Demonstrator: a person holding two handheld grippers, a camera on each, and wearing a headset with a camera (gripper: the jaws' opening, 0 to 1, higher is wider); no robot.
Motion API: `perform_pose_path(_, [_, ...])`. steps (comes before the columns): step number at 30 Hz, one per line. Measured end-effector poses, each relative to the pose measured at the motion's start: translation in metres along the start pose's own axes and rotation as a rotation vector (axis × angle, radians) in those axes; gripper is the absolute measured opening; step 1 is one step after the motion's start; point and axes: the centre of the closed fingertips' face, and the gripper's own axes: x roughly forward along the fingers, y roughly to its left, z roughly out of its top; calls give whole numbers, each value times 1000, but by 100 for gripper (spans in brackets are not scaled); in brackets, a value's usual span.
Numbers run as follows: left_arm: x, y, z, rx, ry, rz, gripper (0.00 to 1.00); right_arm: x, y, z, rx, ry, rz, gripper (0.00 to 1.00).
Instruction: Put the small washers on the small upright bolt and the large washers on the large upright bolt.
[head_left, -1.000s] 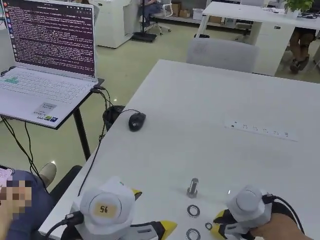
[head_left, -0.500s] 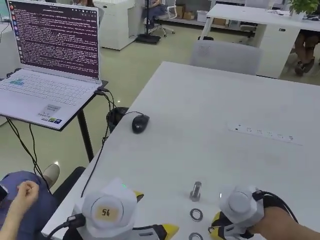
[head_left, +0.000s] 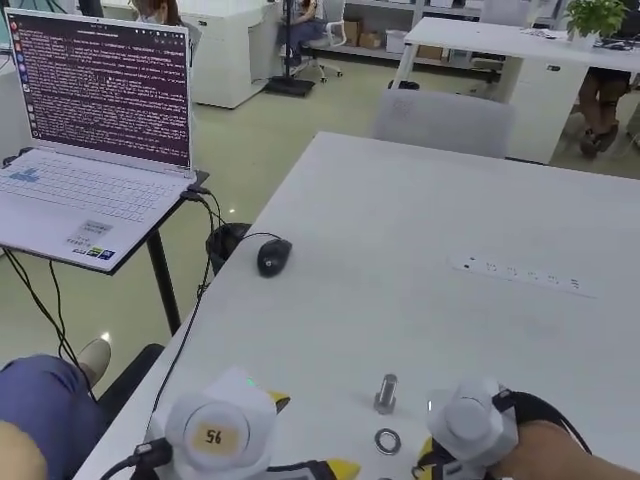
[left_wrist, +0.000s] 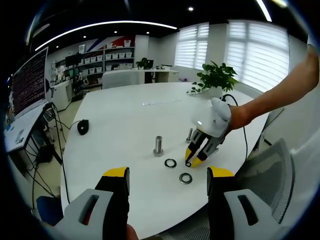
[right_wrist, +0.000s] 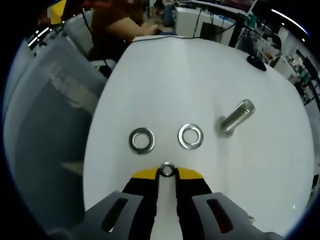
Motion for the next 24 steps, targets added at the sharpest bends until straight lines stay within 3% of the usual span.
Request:
perform_pose_path(14, [-5,3,-7,-14,5,18,62,-2,2,-4,52,-5,-22,13])
perform_pose_path(24, [-5,4,-7,-19,2,20,62,-15,-2,-19,216,-70,-91,13])
